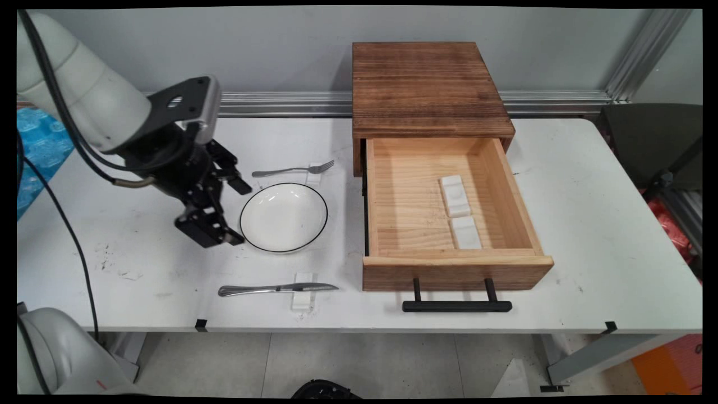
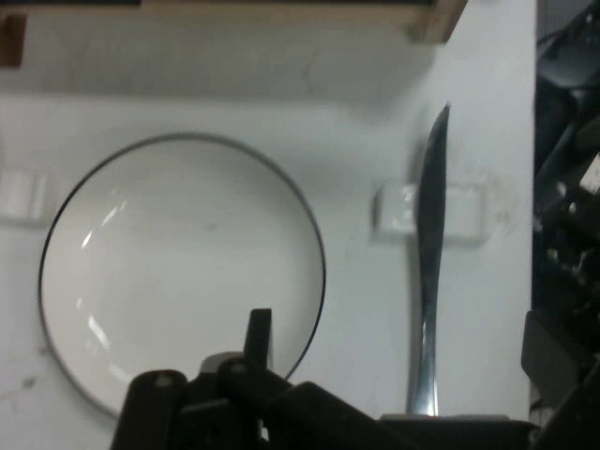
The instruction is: Pick up the knife from the right of the white plate
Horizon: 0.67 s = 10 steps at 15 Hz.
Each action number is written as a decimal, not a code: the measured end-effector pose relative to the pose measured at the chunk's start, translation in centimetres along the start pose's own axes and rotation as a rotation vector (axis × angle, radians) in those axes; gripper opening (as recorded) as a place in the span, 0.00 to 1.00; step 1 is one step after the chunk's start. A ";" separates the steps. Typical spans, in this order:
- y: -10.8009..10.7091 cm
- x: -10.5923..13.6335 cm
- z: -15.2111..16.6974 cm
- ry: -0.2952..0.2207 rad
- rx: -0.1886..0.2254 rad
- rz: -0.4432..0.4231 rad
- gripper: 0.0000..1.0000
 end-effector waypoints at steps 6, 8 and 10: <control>1.3 0.2 2.0 0.045 -0.010 0.020 1.00; 1.7 -0.2 3.1 0.054 -0.011 0.026 1.00; 2.2 -0.5 4.2 0.060 -0.015 0.033 1.00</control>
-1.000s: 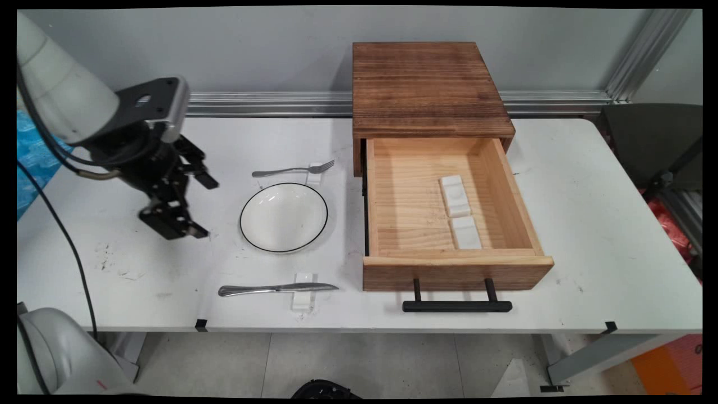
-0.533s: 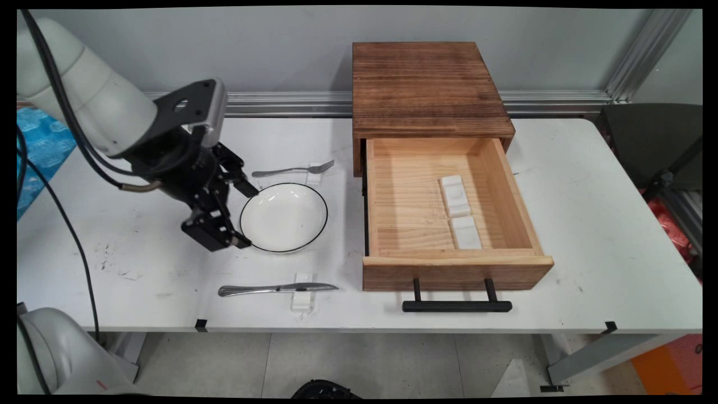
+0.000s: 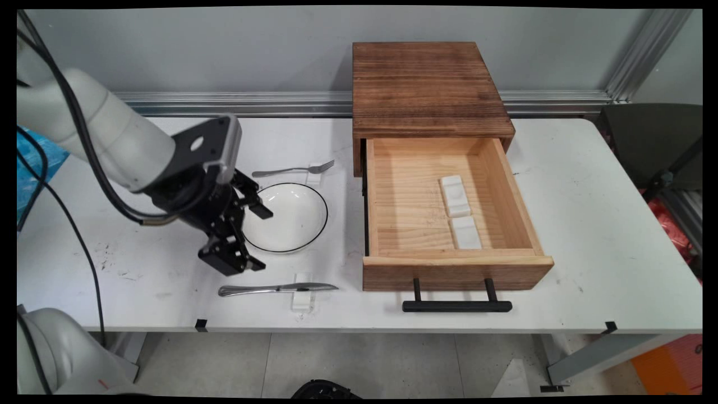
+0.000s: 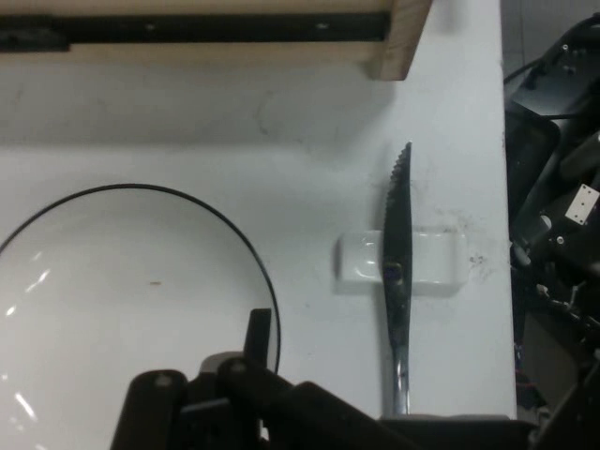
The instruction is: Pick up the knife from the right of the white plate
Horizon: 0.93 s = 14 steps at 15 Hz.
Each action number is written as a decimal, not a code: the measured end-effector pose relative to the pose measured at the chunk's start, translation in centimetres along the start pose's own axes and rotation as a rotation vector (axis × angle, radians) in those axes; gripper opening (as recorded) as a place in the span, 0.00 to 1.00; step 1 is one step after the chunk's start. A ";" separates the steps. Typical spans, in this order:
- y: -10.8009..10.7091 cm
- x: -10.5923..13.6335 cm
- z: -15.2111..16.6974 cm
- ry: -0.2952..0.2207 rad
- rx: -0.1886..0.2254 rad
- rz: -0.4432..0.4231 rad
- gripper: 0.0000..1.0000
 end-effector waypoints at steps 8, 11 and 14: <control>1.4 -1.4 3.7 -0.033 -0.029 -0.023 1.00; 1.6 -1.6 4.7 -0.049 -0.033 -0.040 1.00; 1.6 -1.7 5.6 -0.064 -0.036 -0.052 1.00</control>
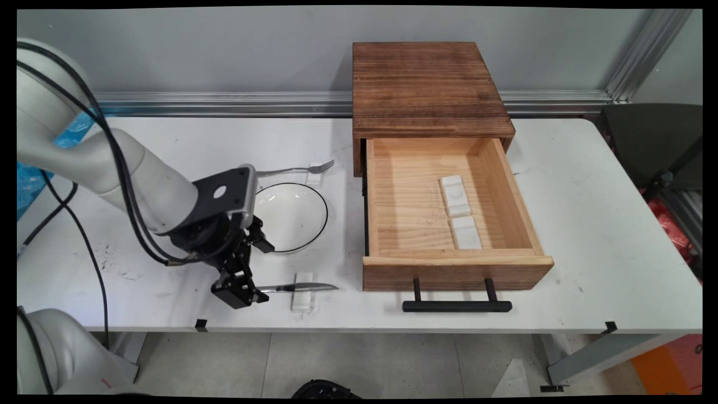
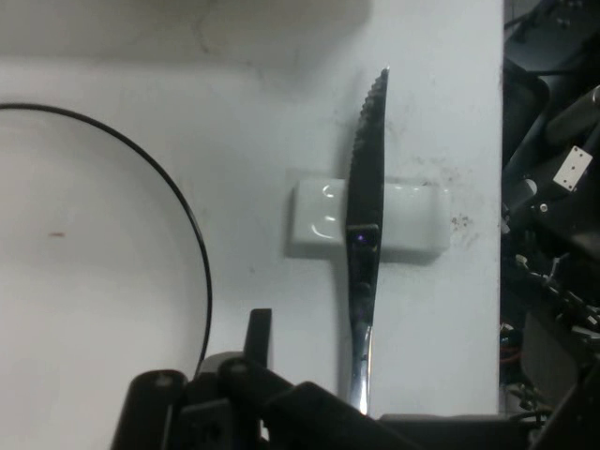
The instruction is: Pick up the knife from the right of the white plate
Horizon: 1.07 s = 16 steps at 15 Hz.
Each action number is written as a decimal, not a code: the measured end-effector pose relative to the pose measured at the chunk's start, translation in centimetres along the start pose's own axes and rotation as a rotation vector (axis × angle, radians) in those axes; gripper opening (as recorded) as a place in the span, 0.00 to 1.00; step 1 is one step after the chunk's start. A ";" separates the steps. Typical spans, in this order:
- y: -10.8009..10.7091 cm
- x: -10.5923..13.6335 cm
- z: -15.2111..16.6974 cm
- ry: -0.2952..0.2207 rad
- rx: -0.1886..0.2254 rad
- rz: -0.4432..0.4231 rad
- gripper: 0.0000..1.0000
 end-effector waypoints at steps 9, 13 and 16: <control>-0.4 -0.3 3.0 -0.029 0.008 0.016 1.00; -0.7 -0.4 4.0 -0.035 0.013 0.037 1.00; -0.8 -0.4 4.6 -0.041 0.014 0.045 1.00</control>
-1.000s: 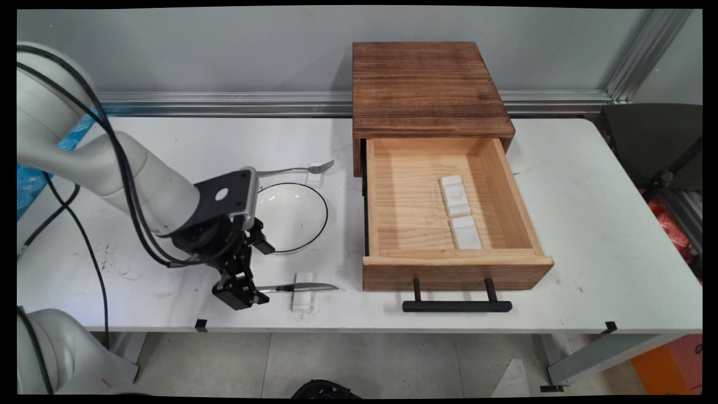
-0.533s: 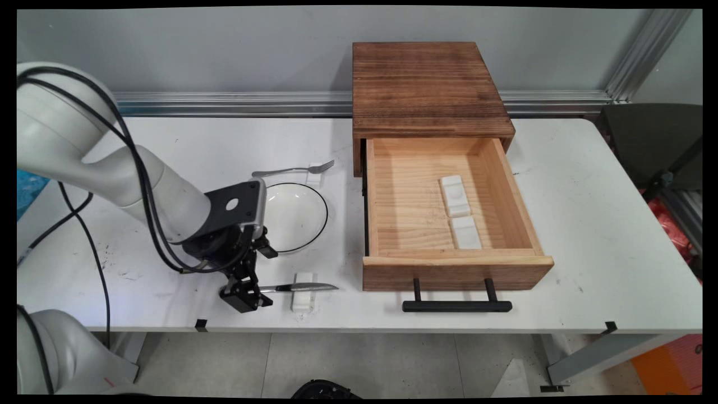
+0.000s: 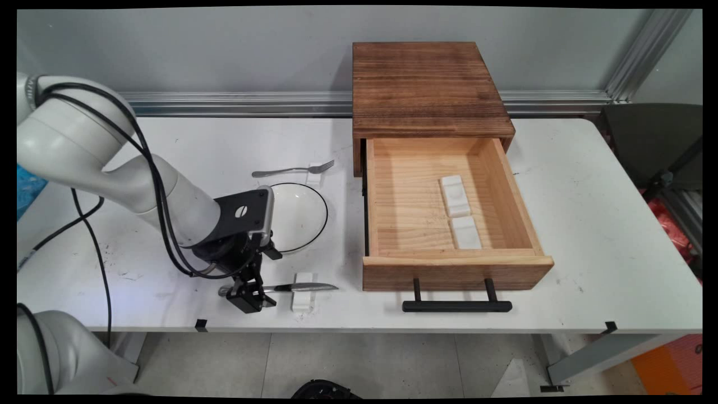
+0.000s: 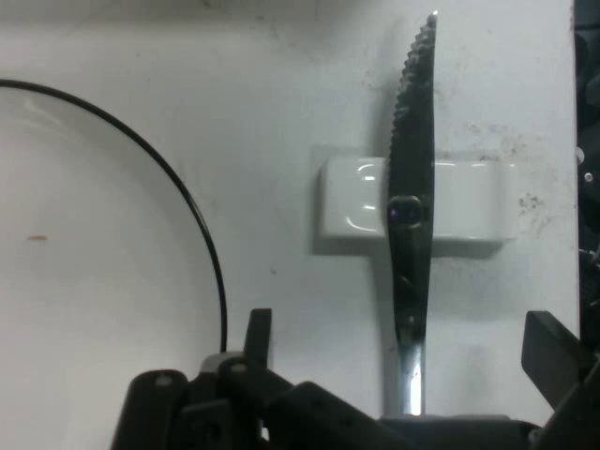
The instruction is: Pick up the knife from the right of the white plate
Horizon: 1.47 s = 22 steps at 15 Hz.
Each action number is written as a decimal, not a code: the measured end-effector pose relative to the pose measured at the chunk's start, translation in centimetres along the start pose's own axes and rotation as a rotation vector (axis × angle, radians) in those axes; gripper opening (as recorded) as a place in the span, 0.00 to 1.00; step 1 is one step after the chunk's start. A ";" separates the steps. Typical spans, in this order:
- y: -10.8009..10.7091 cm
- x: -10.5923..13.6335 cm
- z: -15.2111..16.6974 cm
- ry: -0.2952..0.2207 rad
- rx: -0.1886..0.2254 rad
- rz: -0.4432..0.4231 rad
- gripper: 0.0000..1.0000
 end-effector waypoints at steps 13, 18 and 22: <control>0.3 0.4 0.4 0.034 -0.009 0.048 1.00; -0.1 -0.5 0.4 -0.026 -0.016 -0.001 1.00; 0.1 -0.8 -0.4 -0.039 -0.018 -0.010 1.00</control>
